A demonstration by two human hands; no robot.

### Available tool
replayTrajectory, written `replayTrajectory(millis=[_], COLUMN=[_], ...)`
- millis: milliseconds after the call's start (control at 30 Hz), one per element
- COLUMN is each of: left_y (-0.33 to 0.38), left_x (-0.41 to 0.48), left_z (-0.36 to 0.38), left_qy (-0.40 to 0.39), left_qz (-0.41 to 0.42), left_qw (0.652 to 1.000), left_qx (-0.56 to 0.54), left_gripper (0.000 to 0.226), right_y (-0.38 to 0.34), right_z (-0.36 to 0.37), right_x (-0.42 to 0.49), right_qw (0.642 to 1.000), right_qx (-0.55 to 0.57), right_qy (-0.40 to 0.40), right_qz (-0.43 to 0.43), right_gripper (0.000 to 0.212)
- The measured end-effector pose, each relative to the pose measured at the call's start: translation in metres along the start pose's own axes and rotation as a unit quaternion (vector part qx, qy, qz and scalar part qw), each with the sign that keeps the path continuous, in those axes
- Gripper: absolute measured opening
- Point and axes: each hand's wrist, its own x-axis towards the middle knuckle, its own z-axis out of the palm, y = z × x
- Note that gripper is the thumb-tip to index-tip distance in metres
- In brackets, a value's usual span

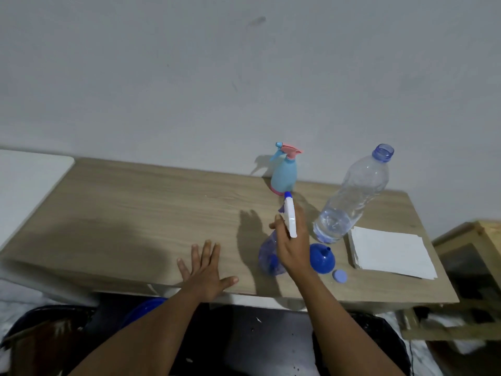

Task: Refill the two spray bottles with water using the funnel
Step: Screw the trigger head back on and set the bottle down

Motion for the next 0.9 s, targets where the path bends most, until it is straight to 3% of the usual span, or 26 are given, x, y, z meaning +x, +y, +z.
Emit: replayTrajectory(millis=[100, 233, 400, 567, 733, 900], left_y=[0.001, 0.002, 0.003, 0.004, 0.004, 0.003], left_x=[0.001, -0.001, -0.004, -0.008, -0.008, -0.008], left_z=[-0.002, -0.006, -0.007, -0.007, -0.010, -0.009], left_qy=[-0.013, -0.032, -0.037, -0.038, -0.043, -0.045], left_qz=[-0.003, -0.003, -0.001, 0.000, -0.002, -0.002], left_qw=[1.000, 0.999, 0.999, 0.999, 0.999, 0.999], left_qx=[0.000, -0.002, -0.003, -0.004, -0.003, -0.002], left_gripper=[0.111, 0.111, 0.110, 0.110, 0.110, 0.110], right_y=[-0.013, -0.020, -0.017, -0.015, -0.013, -0.006], right_z=[-0.012, -0.020, -0.023, -0.023, -0.025, -0.023], right_x=[0.022, 0.040, 0.041, 0.035, 0.026, 0.019], right_qw=[0.994, 0.970, 0.947, 0.942, 0.920, 0.915], right_qx=[-0.004, -0.032, -0.063, -0.065, -0.128, -0.156], right_qy=[-0.075, -0.175, -0.268, -0.281, -0.300, -0.286], right_qz=[0.078, 0.165, 0.164, 0.170, 0.218, 0.237], right_gripper=[0.015, 0.055, 0.050, 0.043, 0.074, 0.078])
